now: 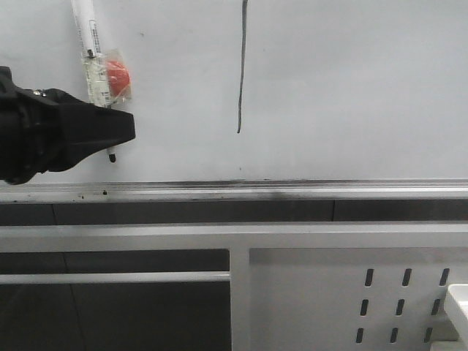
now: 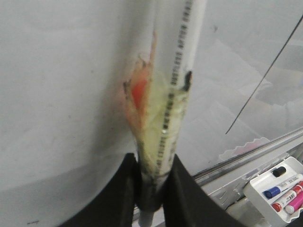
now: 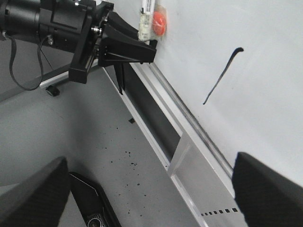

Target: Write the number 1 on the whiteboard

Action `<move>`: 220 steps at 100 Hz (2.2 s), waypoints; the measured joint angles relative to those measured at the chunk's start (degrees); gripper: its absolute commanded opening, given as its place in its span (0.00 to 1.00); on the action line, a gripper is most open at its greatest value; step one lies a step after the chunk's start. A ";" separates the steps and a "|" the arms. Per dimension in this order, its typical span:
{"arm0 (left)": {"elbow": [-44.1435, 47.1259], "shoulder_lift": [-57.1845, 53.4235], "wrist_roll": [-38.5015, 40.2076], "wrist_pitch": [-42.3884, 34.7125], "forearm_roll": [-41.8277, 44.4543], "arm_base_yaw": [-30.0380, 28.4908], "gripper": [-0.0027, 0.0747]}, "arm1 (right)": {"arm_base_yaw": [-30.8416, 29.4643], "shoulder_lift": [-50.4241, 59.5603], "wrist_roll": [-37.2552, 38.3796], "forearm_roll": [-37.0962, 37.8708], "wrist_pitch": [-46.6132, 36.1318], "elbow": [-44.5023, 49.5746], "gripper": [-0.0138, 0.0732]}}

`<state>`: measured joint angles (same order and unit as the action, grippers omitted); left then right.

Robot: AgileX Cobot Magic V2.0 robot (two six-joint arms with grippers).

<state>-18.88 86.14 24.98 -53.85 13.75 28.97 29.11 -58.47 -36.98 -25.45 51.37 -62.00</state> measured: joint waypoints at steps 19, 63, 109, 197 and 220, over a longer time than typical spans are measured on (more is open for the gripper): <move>0.11 0.00 0.00 5.02 0.01 0.00 0.01 | 0.00 0.00 0.00 0.00 0.00 0.00 0.87; 0.32 3.84 -0.04 5.32 -0.90 0.00 0.01 | 0.00 0.00 0.00 -0.21 0.00 0.00 0.87; 0.45 4.35 -0.04 2.15 -1.75 0.00 0.27 | 0.00 0.00 0.00 -0.21 0.00 0.00 0.87; 0.45 4.35 0.15 -0.19 0.07 0.10 0.54 | 0.00 0.00 0.00 -0.21 0.65 0.00 0.87; 2.42 4.35 0.15 -2.99 -1.71 0.10 0.54 | 0.00 0.00 0.00 -0.21 1.22 0.00 0.87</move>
<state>-16.46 90.49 25.13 -56.83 12.05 29.07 29.11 -58.47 -36.98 -25.66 52.59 -62.00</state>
